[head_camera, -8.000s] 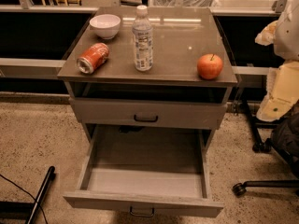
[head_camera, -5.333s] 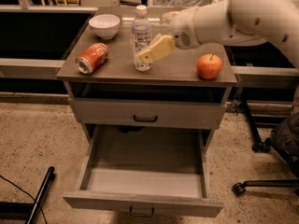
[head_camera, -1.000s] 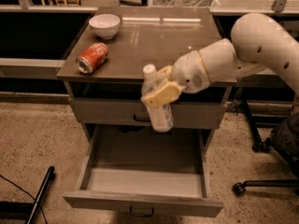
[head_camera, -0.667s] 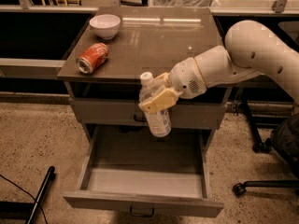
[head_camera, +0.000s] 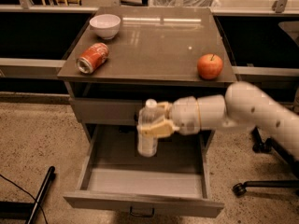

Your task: Place blue plastic bottle into middle drawer

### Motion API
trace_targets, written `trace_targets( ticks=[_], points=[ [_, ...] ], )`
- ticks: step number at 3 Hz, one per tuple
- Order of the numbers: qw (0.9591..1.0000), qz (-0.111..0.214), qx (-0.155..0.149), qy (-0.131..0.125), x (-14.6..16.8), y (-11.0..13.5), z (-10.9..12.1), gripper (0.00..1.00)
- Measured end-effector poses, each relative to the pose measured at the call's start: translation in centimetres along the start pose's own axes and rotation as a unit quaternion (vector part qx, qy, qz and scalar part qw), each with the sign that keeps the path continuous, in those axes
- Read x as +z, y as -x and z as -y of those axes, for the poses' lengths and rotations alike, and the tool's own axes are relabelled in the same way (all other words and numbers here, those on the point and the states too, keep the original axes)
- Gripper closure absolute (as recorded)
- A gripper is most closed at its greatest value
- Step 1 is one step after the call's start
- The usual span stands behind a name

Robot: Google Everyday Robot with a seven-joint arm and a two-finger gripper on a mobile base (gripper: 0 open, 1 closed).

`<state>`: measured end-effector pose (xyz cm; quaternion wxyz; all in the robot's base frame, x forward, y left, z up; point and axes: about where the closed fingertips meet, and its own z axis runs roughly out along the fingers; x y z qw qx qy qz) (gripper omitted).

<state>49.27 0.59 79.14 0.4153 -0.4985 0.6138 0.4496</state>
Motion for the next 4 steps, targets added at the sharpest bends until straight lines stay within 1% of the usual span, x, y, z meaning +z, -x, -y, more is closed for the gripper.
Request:
trace_targets(
  ticks=[1,2,3,4],
  points=[
    [0.9983,0.030,0.020,-0.045,1.1,-8.6,-0.9,1.00],
    [0.9966,0.027,0.031,-0.071,1.8,-10.9,0.0,1.00],
    [0.9971,0.026,0.031,-0.064,2.3,-10.8,-0.3,1.00],
    [0.9956,0.021,0.028,-0.086,3.3,-13.4,1.3,1.00]
  ],
)
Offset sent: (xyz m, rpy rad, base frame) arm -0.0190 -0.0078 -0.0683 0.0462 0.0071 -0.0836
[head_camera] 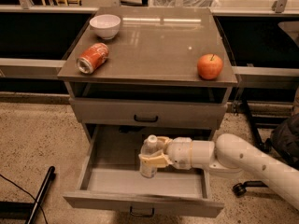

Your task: Place blue plastic bottle into middle drawer

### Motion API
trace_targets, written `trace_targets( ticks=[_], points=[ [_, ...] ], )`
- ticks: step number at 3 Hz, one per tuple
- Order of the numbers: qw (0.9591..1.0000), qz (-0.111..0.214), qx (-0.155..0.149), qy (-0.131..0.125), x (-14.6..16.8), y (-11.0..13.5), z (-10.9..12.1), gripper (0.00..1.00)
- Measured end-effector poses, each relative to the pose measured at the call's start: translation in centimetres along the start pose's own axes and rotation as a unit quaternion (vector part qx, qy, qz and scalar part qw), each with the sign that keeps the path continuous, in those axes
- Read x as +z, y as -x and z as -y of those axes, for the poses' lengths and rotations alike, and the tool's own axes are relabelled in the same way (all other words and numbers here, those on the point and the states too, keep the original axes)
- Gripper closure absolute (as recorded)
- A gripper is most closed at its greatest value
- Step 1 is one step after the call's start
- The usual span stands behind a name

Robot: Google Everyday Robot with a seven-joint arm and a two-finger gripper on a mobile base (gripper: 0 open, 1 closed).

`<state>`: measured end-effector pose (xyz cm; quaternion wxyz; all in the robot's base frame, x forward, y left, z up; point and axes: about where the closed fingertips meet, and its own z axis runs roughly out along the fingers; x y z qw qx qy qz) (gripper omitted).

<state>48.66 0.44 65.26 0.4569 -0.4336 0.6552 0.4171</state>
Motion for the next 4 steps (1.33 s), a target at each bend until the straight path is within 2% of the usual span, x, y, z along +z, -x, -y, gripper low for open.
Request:
trace_targets(
  ticks=[1,2,3,4],
  points=[
    [0.9988,0.016,-0.024,-0.041,2.5,-5.9,3.2,1.00],
    [0.9984,0.020,-0.032,-0.042,5.6,-11.6,4.5,1.00],
    [0.9988,0.019,-0.011,-0.043,7.5,-15.4,5.2,0.83],
    [0.9989,0.020,-0.008,-0.042,7.6,-15.6,5.1,0.60]
  ],
)
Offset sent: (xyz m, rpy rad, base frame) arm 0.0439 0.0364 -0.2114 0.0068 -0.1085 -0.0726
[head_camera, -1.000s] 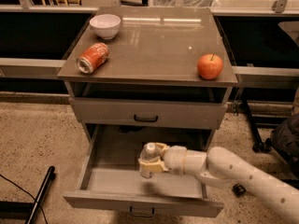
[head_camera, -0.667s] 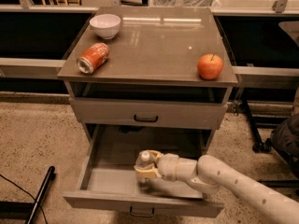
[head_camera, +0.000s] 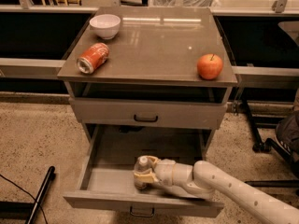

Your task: Place blue plastic bottle into middle drawer

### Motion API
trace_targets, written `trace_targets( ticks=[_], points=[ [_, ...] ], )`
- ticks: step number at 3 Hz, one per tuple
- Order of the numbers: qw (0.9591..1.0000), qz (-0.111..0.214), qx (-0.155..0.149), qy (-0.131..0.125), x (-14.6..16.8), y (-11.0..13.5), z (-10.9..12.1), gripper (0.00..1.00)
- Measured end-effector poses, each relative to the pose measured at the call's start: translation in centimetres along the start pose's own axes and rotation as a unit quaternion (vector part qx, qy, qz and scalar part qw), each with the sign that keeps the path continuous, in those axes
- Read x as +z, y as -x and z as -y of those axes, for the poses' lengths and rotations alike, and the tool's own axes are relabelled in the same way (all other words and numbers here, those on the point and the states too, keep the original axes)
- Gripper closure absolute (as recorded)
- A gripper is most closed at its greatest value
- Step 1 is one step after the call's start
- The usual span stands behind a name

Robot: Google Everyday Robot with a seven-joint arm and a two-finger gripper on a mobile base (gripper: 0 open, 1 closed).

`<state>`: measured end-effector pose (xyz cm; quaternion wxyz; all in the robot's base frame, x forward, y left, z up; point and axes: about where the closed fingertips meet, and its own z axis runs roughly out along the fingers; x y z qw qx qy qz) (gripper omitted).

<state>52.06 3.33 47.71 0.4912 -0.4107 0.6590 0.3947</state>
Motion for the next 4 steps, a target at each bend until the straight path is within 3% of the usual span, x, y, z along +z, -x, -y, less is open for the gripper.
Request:
trace_targets(
  ticks=[2,3,4],
  points=[
    [1.0000,0.000,0.000,0.000,0.0,0.0,0.0,0.14],
    [0.9999,0.003,-0.009,0.006,0.0,0.6,-0.3,0.00],
    [0.9992,0.012,-0.031,0.021,0.1,2.0,-1.1,0.00]
  ],
)
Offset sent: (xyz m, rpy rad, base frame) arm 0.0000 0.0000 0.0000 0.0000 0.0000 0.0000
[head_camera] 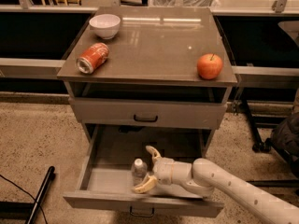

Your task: Place blue plastic bottle into middle drawer

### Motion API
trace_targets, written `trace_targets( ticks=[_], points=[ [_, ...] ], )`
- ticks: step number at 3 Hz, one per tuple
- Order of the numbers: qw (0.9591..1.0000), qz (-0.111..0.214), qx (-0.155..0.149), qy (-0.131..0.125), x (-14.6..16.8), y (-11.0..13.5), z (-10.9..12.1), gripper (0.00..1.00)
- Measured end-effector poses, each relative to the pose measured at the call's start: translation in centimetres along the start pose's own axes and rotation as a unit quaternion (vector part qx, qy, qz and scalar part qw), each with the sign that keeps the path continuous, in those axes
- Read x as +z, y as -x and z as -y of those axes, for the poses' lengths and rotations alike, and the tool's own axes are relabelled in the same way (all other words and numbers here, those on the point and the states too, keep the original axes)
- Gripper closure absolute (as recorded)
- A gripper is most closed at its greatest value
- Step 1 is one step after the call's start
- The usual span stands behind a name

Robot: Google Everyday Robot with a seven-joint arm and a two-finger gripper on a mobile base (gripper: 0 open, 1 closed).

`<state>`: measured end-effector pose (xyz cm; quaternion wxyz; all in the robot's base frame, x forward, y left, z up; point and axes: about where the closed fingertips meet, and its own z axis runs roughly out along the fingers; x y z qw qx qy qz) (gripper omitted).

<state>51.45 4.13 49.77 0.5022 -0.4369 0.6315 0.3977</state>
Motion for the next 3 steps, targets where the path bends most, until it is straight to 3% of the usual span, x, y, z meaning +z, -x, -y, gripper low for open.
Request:
trace_targets(
  ticks=[1,2,3],
  points=[
    [0.9985,-0.012,-0.054,0.002,-1.9,4.4,-2.4,0.00],
    [0.9893,-0.036,-0.141,0.003,-5.9,12.9,-8.1,0.00],
    [0.9882,-0.044,-0.147,-0.002,-5.9,13.0,-7.4,0.00]
  ],
)
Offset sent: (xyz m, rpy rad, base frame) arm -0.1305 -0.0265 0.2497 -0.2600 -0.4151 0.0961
